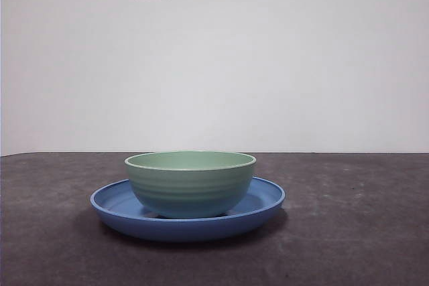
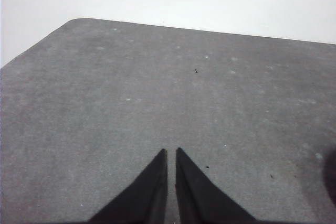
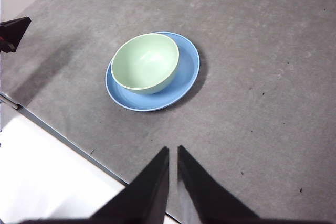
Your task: Place the green bowl on the blue plate
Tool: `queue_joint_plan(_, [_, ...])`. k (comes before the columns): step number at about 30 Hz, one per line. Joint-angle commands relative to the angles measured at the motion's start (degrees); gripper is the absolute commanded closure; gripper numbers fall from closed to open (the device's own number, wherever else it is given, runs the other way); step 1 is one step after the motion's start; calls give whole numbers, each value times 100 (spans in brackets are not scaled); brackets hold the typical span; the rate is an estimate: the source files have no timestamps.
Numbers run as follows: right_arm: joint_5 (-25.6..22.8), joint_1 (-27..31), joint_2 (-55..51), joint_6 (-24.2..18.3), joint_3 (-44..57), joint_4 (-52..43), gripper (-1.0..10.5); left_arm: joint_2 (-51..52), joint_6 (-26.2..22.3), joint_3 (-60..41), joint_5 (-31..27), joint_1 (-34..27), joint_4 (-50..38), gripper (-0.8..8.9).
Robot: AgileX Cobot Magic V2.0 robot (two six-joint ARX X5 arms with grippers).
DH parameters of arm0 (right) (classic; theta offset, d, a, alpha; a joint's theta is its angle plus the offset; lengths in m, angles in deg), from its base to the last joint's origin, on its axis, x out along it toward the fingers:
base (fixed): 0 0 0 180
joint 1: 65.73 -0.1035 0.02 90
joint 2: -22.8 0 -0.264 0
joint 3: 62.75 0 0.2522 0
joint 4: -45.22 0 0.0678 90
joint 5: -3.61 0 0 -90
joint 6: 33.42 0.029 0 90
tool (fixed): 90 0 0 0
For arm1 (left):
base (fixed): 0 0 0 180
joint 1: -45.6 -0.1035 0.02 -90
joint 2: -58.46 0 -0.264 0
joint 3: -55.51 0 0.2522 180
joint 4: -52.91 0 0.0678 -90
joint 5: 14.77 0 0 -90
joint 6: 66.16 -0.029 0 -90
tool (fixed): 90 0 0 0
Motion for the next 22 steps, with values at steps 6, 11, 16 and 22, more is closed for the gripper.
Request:
queue_joint_plan(6, [0, -28, 26, 52, -94, -57, 924, 11, 28, -118, 4, -11, 39, 786])
queue_joint_plan(11, [2, -28, 26, 52, -94, -68, 924, 11, 28, -118, 2, -11, 39, 786])
queue_joint_plan(16, [7, 195, -87, 50, -76, -125, 924, 11, 28, -118, 4, -9, 39, 786])
queue_joint_plan(22, [-57, 1097, -507, 7, 234, -579, 924, 11, 28, -118, 2, -9, 39, 786])
